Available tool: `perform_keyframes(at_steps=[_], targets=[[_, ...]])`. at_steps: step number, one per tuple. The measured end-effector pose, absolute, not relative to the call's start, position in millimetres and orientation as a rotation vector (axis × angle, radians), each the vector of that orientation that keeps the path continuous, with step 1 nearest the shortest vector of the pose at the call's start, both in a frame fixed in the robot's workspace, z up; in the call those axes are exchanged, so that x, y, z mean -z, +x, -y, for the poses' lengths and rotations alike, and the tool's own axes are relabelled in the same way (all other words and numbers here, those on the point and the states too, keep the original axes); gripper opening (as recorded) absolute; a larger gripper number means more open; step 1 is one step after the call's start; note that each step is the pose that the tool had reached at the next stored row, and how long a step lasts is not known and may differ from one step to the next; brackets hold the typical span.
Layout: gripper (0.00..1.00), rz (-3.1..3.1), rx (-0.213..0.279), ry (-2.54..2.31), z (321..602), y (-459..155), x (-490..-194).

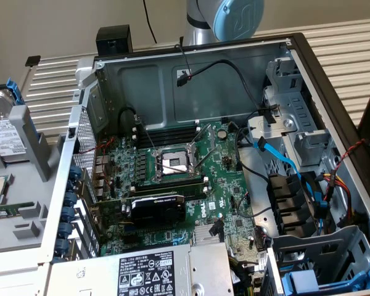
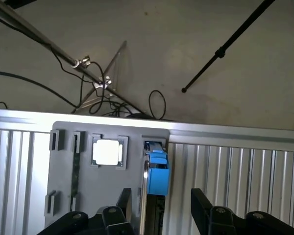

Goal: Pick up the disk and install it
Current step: 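Pick up the disk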

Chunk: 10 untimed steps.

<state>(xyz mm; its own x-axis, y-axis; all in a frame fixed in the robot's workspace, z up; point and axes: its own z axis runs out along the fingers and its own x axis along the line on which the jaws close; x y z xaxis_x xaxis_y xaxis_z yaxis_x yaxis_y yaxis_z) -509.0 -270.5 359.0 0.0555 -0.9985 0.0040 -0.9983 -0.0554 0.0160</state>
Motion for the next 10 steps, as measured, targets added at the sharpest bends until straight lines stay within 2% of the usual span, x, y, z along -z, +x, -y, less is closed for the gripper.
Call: perform_keyframes(at_steps=[10], targets=[[0.60,2.157,0.013,2.264,271,-509,-341]])
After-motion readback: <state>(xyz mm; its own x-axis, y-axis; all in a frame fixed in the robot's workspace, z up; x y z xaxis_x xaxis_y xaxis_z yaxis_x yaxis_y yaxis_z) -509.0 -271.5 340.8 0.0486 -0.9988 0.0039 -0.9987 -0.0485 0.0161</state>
